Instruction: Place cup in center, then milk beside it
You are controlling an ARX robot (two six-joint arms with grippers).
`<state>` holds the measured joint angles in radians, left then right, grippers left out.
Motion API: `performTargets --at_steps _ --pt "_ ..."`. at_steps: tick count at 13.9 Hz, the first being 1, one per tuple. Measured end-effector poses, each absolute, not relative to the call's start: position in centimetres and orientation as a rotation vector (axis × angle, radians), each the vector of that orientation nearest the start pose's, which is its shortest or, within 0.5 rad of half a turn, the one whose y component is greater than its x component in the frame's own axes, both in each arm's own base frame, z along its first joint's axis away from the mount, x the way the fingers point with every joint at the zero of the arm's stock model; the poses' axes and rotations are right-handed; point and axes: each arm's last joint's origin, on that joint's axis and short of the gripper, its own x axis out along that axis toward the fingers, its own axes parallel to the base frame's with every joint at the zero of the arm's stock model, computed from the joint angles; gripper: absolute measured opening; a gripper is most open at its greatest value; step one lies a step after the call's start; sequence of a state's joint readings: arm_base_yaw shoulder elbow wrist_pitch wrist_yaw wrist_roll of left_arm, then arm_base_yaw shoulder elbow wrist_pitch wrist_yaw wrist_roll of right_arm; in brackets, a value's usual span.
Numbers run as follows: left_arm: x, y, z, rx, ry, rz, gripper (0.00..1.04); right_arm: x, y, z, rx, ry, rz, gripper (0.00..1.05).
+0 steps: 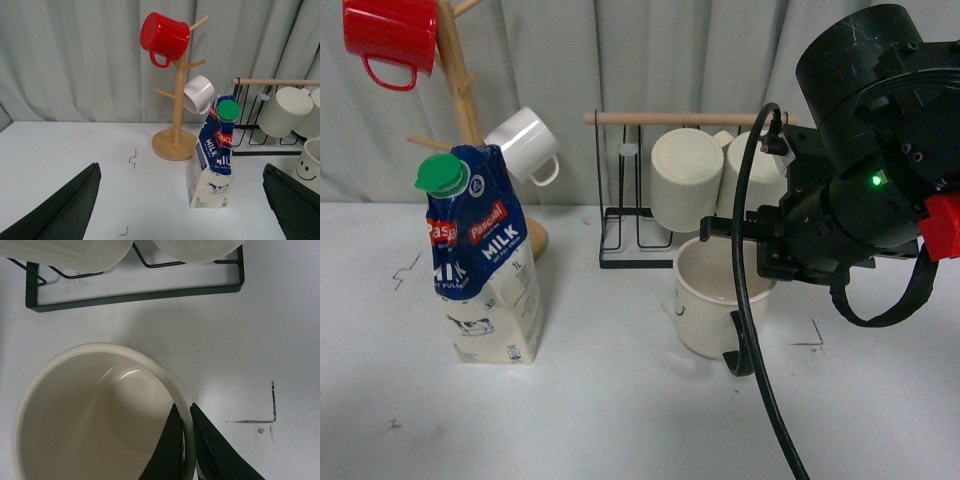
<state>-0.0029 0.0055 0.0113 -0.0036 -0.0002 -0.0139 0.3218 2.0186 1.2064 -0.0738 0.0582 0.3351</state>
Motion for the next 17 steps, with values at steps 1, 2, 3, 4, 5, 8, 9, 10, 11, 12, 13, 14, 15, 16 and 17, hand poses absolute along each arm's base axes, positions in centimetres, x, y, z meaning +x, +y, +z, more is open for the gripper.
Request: performTargets --at_steps 1,2,3,4,5,8,9,10,11,12,13,14,15,16,17 --pt "9.7 0.0 16.7 -0.014 -0.002 -0.003 0.98 38.6 12.9 12.8 0.144 0.898 0.106 0.03" --pt "9.7 0.0 16.7 -0.014 -0.002 -0.003 0.98 38.3 12.8 12.2 0.143 0.919 0.098 0.03" --pt "9.7 0.0 16.7 -0.014 -0.002 -0.003 0.98 38.3 12.8 12.1 0.149 0.921 0.095 0.03" --pt "9.7 0.0 16.7 -0.014 -0.003 -0.003 0.98 38.2 12.8 12.1 0.149 0.923 0.093 0.03" --pt "9.7 0.0 16.7 -0.014 -0.002 -0.003 0.98 38.2 12.8 12.0 0.149 0.923 0.085 0.03" --pt "9.7 0.0 16.7 -0.014 -0.002 -0.003 0.98 38.1 12.6 11.8 0.165 0.917 0.056 0.03" --pt "9.7 0.0 16.7 -0.014 -0.002 -0.003 0.98 38.1 12.6 11.8 0.167 0.917 0.055 0.03" --pt "9.7 0.0 16.7 -0.014 -0.002 -0.003 0.98 38.1 12.6 11.8 0.167 0.917 0.055 0.03" --pt "9.7 0.0 16.7 -0.014 -0.002 -0.003 0.98 38.1 12.6 11.8 0.172 0.915 0.053 0.03" --pt "9.7 0.0 16.7 -0.014 -0.002 -0.003 0.98 38.1 12.6 11.8 0.178 0.912 0.051 0.06" --pt "9.7 0.0 16.7 -0.014 -0.002 -0.003 0.98 38.2 12.6 11.8 0.190 0.905 0.053 0.17" --pt "9.7 0.0 16.7 -0.014 -0.002 -0.003 0.98 38.2 12.5 11.9 0.210 0.896 0.064 0.30" --pt "9.7 0.0 16.7 -0.014 -0.002 -0.003 0.98 38.1 12.2 12.2 0.228 0.895 0.068 0.41" --pt "9.7 0.0 16.7 -0.014 -0.002 -0.003 0.98 38.1 11.5 13.3 0.263 0.871 0.074 0.55" --pt "9.7 0.0 16.7 -0.014 -0.002 -0.003 0.98 38.1 10.8 14.4 0.285 0.827 0.076 0.66"
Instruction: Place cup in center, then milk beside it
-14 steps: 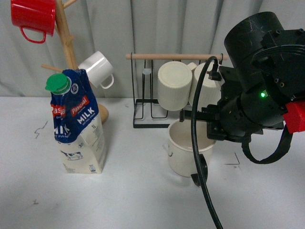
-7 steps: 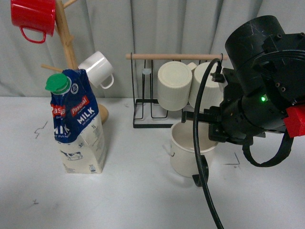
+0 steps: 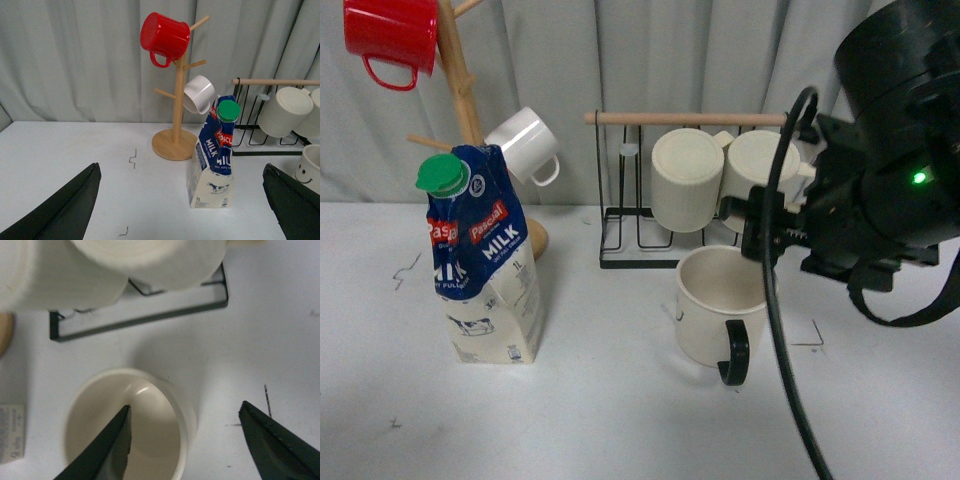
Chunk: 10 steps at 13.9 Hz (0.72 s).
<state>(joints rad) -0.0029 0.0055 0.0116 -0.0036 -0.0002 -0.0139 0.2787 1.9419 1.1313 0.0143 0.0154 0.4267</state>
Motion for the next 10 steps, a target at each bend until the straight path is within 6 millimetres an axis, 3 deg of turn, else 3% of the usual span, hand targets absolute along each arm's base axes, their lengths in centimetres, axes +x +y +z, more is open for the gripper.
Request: performTargets --at_steps 2,3,4,5,7,8,10 --pt "9.7 0.0 16.7 -0.014 -0.002 -0.003 0.98 37.5 9.7 17.4 0.330 0.732 0.111 0.88" --pt "9.7 0.0 16.7 -0.014 -0.002 -0.003 0.98 36.4 9.0 20.2 0.362 0.650 0.164 1.00" --pt "9.7 0.0 16.7 -0.014 -0.002 -0.003 0.98 35.5 8.5 22.3 0.372 0.550 0.201 0.97" --pt "9.7 0.0 16.7 -0.014 -0.002 -0.003 0.98 34.6 8.0 23.1 0.303 0.318 0.157 0.89" --pt "9.7 0.0 16.7 -0.014 -0.002 -0.003 0.98 28.6 4.2 23.7 0.103 0.045 0.006 0.61" --pt "9.7 0.0 16.7 -0.014 -0.002 -0.003 0.98 25.5 2.5 24.0 0.051 0.023 -0.021 0.47" --pt "9.7 0.0 16.7 -0.014 -0.002 -0.003 0.98 21.2 0.7 23.0 0.022 0.031 0.010 0.23"
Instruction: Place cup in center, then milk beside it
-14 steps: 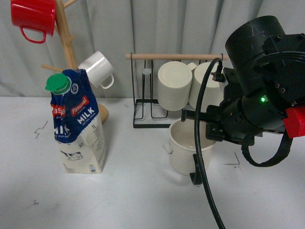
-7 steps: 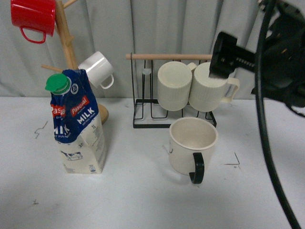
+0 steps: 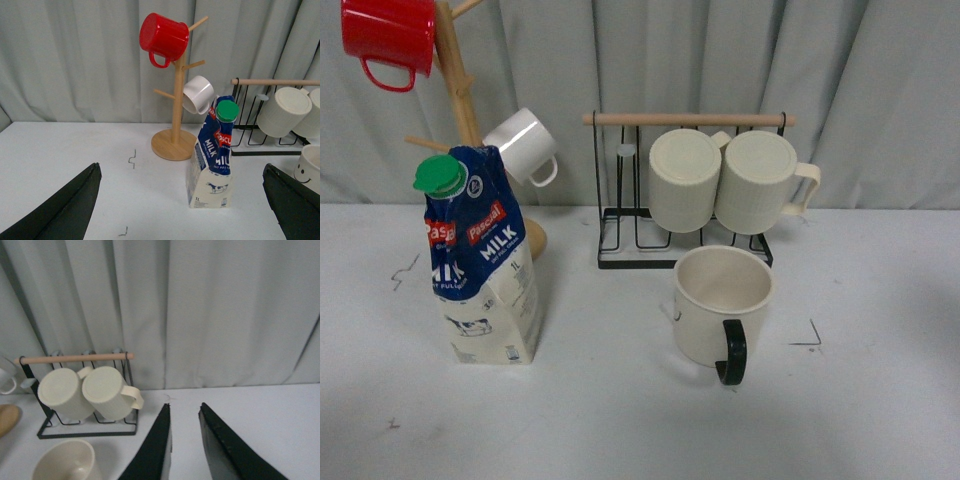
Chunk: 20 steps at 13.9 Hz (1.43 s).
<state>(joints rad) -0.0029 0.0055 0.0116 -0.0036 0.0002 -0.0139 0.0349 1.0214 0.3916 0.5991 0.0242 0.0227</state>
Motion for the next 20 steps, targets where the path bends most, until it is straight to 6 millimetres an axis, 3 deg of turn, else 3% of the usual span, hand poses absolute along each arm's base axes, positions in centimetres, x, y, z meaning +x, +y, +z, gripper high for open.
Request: performTargets --at_steps 1,2,3,15,20 --pt "9.7 0.0 16.7 -0.014 -0.002 -0.002 0.98 19.3 -0.1 22.2 0.015 0.026 -0.015 0.09" --pt "9.7 0.0 16.7 -0.014 -0.002 -0.003 0.98 15.6 -0.1 20.0 0.006 0.031 -0.008 0.02" --pt "9.7 0.0 16.7 -0.014 -0.002 -0.002 0.98 14.8 -0.1 19.4 0.006 0.023 -0.008 0.02" --pt "9.7 0.0 16.7 -0.014 -0.002 -0.003 0.98 11.9 -0.1 17.0 0.006 -0.004 -0.007 0.02" --pt "9.7 0.0 16.7 -0.014 -0.002 -0.003 0.98 11.3 -0.1 17.0 0.006 -0.013 -0.008 0.02"
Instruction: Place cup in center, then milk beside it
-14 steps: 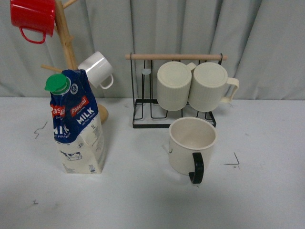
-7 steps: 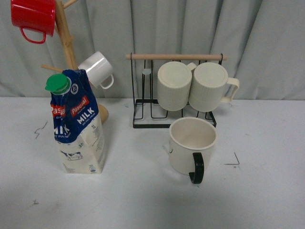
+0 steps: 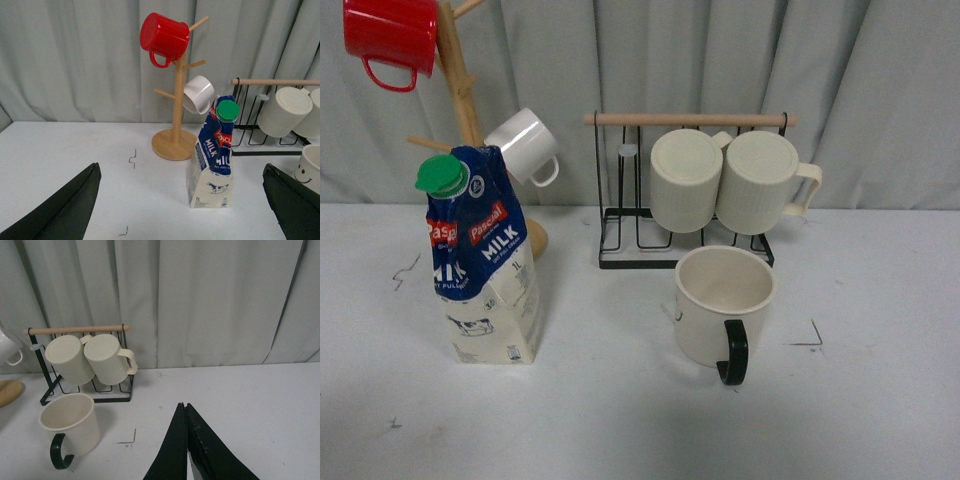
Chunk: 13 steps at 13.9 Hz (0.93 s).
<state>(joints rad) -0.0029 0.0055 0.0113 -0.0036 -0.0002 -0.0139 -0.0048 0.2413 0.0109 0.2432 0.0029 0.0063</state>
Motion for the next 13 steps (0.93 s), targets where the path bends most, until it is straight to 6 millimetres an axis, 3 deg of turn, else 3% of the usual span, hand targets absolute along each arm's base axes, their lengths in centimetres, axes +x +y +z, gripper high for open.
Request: performTargets --at_steps 8,9,13 --pt "9.7 0.0 16.7 -0.014 -0.002 -0.003 0.98 9.7 0.0 16.7 0.006 -0.006 -0.005 0.02" --pt "9.7 0.0 16.7 -0.014 -0.003 -0.003 0.98 9.7 0.0 16.7 0.006 -0.004 -0.005 0.05" --pt "9.7 0.0 16.7 -0.014 -0.002 -0.003 0.98 9.7 0.0 16.7 0.006 -0.004 -0.005 0.54"
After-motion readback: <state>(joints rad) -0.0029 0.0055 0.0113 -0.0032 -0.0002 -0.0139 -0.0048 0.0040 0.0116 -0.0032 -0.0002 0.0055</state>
